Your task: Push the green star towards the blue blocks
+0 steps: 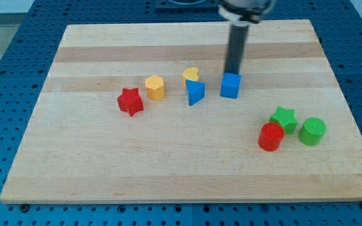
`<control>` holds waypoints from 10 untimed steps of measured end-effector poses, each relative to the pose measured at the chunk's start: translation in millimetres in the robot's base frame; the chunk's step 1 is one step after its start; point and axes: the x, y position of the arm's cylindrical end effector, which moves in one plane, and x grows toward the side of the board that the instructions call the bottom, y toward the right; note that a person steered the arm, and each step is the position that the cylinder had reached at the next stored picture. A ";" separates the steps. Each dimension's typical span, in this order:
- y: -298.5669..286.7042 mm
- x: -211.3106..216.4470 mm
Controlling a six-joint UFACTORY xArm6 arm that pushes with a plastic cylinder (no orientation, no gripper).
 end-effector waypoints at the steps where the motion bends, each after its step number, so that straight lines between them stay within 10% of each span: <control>1: 93.9 8.9; 2: 116.2 35.6; 4: -27.8 45.9; 6: 227.5 64.6; 7: 241.3 132.5; 10: 108.6 129.2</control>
